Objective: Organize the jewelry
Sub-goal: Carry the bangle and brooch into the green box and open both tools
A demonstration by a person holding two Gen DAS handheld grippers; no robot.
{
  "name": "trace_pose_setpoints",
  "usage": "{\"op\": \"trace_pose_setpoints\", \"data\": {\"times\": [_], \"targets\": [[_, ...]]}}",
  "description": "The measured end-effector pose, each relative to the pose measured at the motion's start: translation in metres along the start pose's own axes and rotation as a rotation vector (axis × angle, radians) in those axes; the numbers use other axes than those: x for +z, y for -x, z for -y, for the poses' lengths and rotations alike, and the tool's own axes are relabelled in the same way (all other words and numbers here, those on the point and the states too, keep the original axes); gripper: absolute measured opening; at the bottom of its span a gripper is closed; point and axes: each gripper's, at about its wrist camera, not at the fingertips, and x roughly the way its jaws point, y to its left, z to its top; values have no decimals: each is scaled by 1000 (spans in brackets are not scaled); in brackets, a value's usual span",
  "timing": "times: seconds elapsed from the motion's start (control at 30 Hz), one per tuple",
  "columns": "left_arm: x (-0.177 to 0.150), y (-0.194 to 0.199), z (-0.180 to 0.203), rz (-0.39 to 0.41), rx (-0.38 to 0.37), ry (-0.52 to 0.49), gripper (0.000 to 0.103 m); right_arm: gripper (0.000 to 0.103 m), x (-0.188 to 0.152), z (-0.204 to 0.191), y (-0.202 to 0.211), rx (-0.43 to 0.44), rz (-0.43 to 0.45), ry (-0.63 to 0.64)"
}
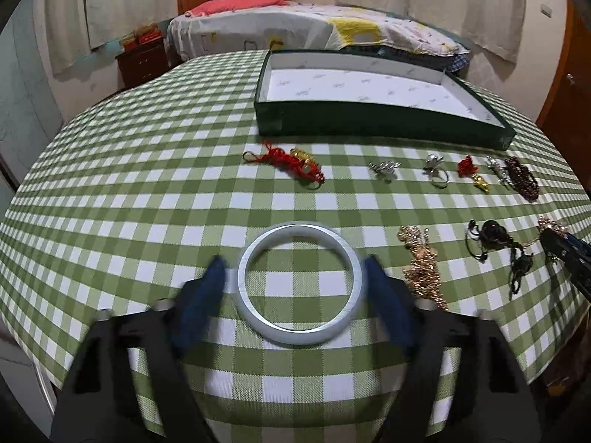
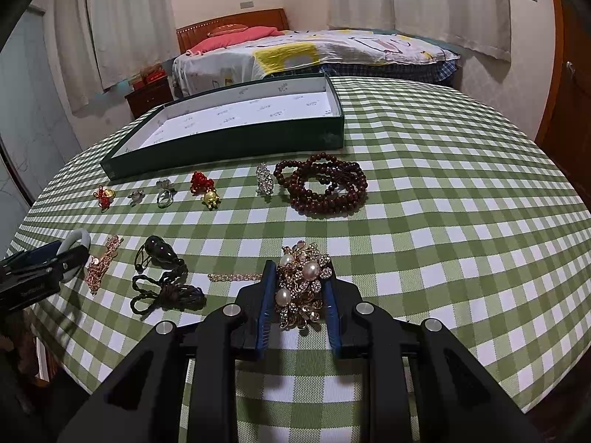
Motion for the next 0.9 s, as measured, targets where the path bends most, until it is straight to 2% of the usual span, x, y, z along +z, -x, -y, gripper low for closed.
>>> {"op": "trace_pose_setpoints", "data": {"times": [0.57, 0.9], "targets": [[2, 2, -4, 5, 5, 9, 69, 25, 2, 1, 6, 8, 23, -5], [22, 21, -7, 70, -3, 23, 69, 25, 24, -4, 21, 26, 83, -1]]}}
